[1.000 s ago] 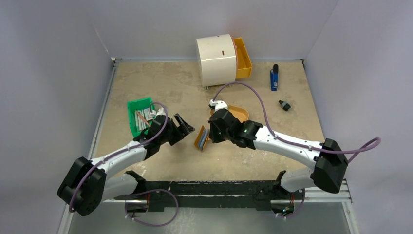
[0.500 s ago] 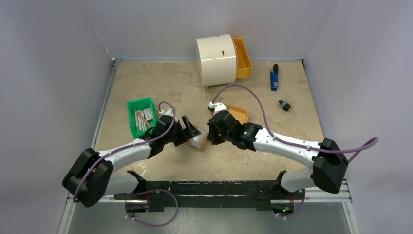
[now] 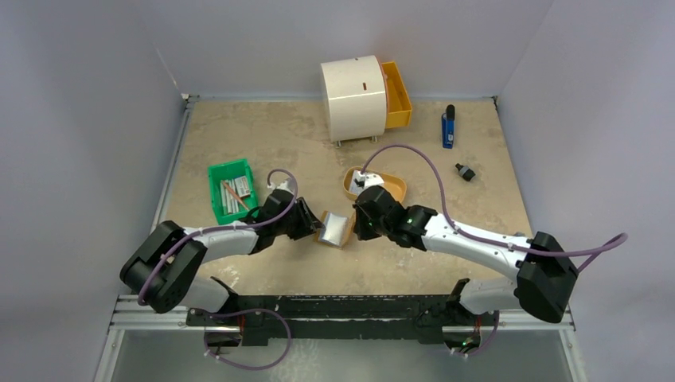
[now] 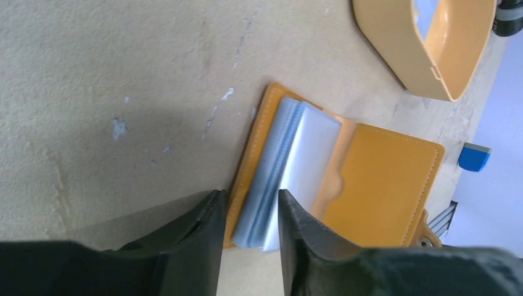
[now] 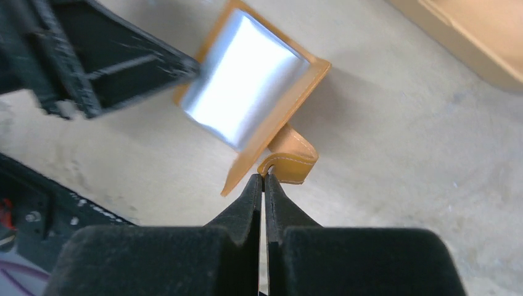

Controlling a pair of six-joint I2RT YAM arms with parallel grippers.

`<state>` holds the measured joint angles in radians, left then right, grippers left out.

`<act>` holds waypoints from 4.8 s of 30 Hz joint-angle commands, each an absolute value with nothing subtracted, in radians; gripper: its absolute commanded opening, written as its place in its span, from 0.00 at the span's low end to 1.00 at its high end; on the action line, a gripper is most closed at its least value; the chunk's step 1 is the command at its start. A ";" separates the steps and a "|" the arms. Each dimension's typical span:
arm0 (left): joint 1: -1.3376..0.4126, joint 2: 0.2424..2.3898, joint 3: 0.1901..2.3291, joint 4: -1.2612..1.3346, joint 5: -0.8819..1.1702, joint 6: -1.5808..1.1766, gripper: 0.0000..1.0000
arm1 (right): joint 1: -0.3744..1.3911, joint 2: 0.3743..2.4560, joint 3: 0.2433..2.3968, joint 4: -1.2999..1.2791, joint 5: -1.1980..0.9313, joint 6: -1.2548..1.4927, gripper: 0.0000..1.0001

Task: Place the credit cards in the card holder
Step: Open the card holder at the center of the board.

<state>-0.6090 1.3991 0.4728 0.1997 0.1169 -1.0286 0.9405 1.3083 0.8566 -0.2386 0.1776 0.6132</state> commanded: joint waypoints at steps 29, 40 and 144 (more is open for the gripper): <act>-0.614 1.100 0.393 0.053 -0.089 -1.040 0.30 | 0.918 1.302 1.053 -0.331 0.138 0.710 0.47; -0.614 1.097 0.364 0.056 -0.083 -1.039 0.30 | 0.919 1.573 1.164 -0.474 0.226 0.704 0.83; -0.850 1.372 0.521 0.301 -0.085 -1.013 0.65 | 0.790 1.440 0.531 0.341 -0.098 0.751 0.00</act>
<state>-0.8459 1.3594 0.4820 0.2394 -0.0925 -1.0103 0.7910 1.4338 0.5049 0.3279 -0.0975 0.7448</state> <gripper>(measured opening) 0.656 0.046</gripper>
